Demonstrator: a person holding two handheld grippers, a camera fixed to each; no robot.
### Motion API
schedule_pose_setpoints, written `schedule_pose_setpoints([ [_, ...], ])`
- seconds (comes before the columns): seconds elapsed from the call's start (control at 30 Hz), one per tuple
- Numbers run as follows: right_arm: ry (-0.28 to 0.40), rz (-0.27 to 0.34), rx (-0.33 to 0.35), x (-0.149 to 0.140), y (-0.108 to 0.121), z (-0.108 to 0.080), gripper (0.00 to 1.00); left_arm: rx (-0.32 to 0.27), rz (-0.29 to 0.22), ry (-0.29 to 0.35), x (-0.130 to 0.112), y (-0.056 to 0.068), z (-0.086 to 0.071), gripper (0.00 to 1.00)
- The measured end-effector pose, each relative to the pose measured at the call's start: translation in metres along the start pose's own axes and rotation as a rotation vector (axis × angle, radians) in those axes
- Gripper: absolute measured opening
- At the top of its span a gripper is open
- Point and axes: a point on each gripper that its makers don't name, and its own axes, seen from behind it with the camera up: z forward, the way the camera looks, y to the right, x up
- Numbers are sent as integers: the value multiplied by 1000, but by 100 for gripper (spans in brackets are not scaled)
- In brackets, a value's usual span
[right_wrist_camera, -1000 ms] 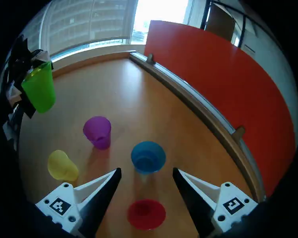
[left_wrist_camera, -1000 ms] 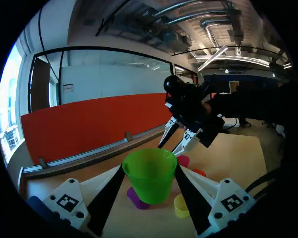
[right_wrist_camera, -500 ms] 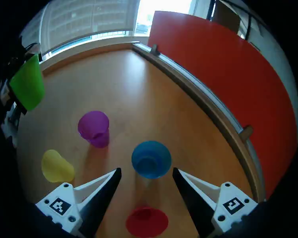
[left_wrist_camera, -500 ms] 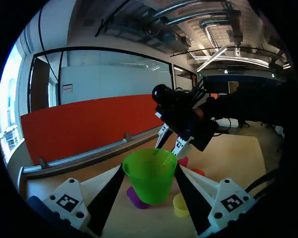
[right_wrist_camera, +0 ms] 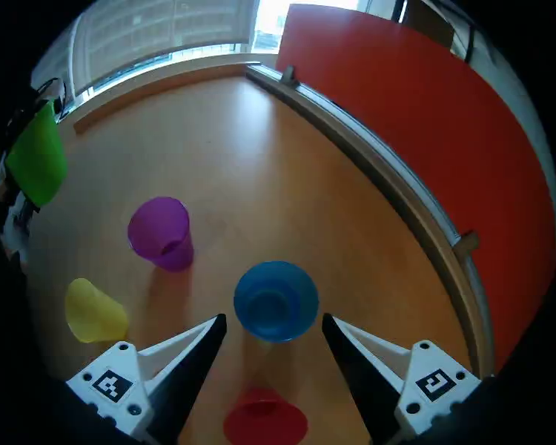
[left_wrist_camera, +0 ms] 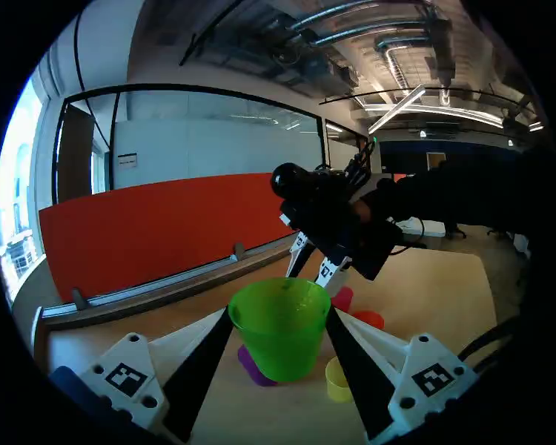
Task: Pour water
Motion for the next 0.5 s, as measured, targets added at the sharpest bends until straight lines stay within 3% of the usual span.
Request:
schedule_pose_setpoints([
  [0.5,-34,6,13,-2,4,14,100,0,-5,-5,-5,-4,0,88],
])
